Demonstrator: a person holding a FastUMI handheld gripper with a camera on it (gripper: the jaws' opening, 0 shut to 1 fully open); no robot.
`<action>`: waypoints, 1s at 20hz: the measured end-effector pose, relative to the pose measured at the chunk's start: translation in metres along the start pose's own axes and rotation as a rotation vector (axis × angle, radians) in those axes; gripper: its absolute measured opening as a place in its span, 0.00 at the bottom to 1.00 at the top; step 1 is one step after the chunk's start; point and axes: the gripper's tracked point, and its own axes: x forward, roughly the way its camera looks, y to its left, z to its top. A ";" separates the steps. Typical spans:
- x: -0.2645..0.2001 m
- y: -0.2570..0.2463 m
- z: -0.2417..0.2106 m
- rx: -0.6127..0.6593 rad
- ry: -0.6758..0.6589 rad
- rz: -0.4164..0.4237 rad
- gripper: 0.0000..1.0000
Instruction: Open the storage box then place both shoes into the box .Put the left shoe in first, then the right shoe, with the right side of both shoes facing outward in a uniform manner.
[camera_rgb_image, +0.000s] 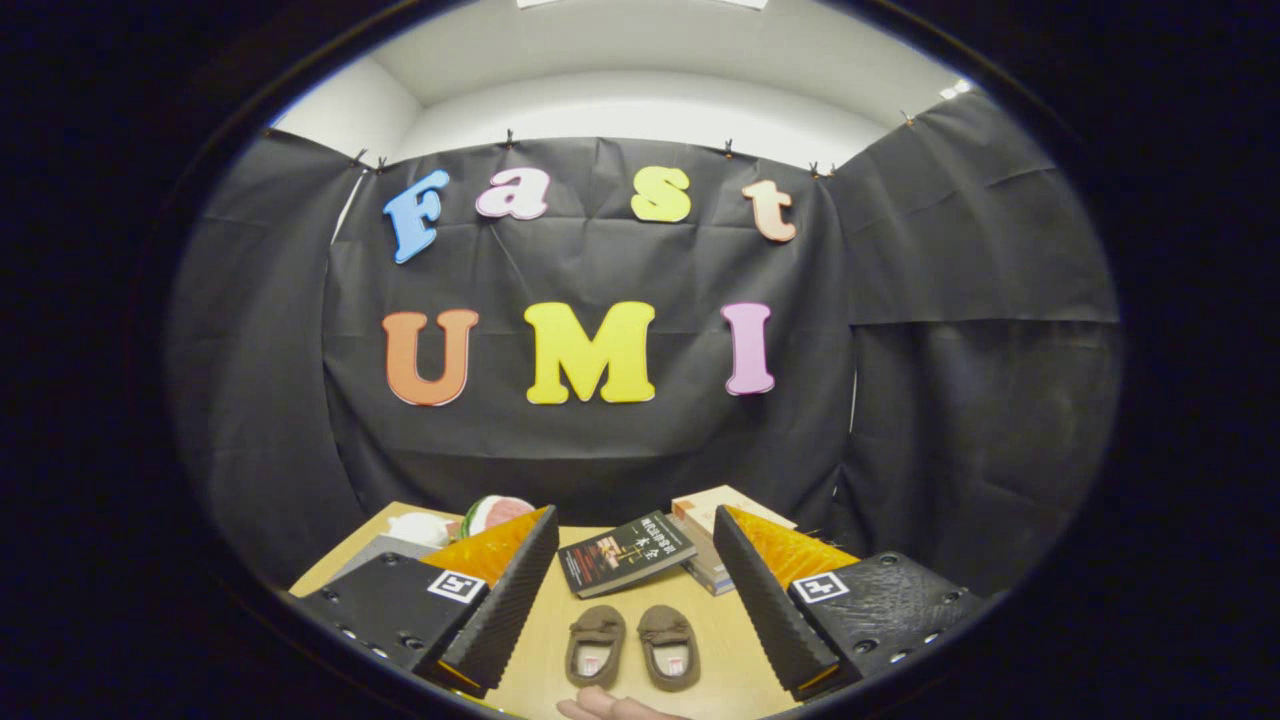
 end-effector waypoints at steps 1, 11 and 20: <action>0.007 -0.002 -0.005 -0.008 0.009 0.005 0.95; 0.094 0.037 -0.106 0.042 0.263 0.173 0.95; 0.126 0.172 -0.219 0.367 0.732 0.624 0.96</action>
